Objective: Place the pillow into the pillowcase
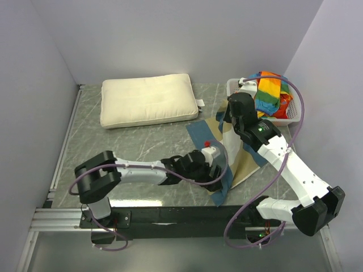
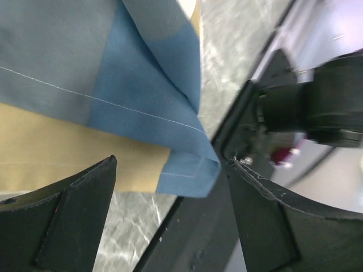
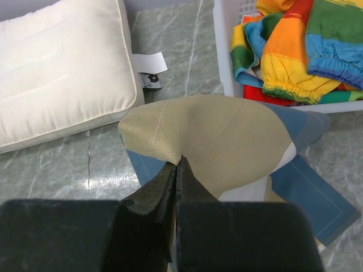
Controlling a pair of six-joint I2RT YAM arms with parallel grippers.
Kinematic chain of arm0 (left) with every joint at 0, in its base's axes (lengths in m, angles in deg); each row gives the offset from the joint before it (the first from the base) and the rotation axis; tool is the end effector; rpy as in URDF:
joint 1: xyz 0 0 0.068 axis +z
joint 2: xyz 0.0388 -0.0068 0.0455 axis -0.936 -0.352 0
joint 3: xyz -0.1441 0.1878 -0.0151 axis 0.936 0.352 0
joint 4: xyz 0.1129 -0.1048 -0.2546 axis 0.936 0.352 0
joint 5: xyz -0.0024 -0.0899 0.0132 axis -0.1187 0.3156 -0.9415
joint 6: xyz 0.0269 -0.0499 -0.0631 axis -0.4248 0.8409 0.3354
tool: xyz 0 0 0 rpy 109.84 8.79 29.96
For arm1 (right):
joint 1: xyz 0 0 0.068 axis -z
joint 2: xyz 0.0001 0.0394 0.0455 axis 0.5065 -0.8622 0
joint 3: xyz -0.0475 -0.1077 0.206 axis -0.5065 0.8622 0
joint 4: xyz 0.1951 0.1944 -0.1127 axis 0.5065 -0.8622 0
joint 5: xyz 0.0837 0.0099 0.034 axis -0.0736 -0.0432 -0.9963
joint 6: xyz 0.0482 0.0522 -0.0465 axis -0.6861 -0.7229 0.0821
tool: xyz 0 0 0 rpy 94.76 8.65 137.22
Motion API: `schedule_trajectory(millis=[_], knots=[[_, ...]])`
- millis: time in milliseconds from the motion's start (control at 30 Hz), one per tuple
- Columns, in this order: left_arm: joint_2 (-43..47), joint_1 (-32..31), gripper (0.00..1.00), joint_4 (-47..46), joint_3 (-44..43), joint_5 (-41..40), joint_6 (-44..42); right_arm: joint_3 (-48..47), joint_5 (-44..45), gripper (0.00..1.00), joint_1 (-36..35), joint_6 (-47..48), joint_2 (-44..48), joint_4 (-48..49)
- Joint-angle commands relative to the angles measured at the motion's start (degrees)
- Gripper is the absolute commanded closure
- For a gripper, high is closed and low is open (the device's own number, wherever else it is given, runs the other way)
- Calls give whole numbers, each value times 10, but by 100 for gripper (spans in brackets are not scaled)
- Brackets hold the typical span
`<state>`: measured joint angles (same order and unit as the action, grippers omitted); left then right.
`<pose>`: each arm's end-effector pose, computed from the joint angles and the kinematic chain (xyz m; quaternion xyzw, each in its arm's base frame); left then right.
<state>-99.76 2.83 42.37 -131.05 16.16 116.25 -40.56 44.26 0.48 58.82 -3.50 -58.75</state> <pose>0.1549 -0.3908 0.1179 0.2591 0.8274 -0.4364 0.2404 0.3148 0.1407 0.3331 0.0645 0.8325 0.0325 0.5493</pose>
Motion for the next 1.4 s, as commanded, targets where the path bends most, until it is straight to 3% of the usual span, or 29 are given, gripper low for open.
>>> schedule_trajectory(millis=[0,200,300,400,433,500,567,633,667,833,900,933,967,1033,1067,1133,1200,1367], knots=[[-49,-49,15,55,-69,-97,-33,-10,9,100,7,-2,12,6],[-106,-90,15,108,-143,-163,-45,-3,5,100,10,-7,17,2],[-125,-98,24,135,-165,-199,-36,1,3,100,10,-7,20,3],[-126,-96,59,146,-171,-226,-22,2,4,100,11,-8,21,1],[-110,-95,83,149,-162,-239,-18,3,3,100,12,-7,21,2],[-81,-80,99,156,-145,-276,0,2,1,100,17,-6,19,4],[-8,-54,99,160,-97,-290,21,1,-2,100,19,-4,10,7],[59,11,99,174,-30,-292,70,-4,-11,100,22,-4,-5,13],[136,38,99,187,-7,-294,87,-6,-14,100,23,-4,-12,14],[408,243,99,273,117,-318,173,-29,-51,100,27,-6,-83,35],[454,329,99,301,140,-302,179,-48,-65,89,27,-12,-112,32],[481,353,99,308,146,-295,181,-54,-81,79,28,-13,-135,29],[489,376,99,312,150,-282,181,-58,-86,59,28,-15,-145,28],[499,426,99,315,157,-244,179,-60,-90,41,23,-17,-150,25],[498,437,99,313,158,-235,178,-56,-86,25,22,-21,-143,25],[495,455,99,314,158,-225,181,-22,-86,12,18,-26,-102,32],[495,462,99,317,157,-225,186,37,-94,5,12,-44,-65,41],[496,478,99,314,151,-227,184,202,-113,5,-78,-136,72,52]])
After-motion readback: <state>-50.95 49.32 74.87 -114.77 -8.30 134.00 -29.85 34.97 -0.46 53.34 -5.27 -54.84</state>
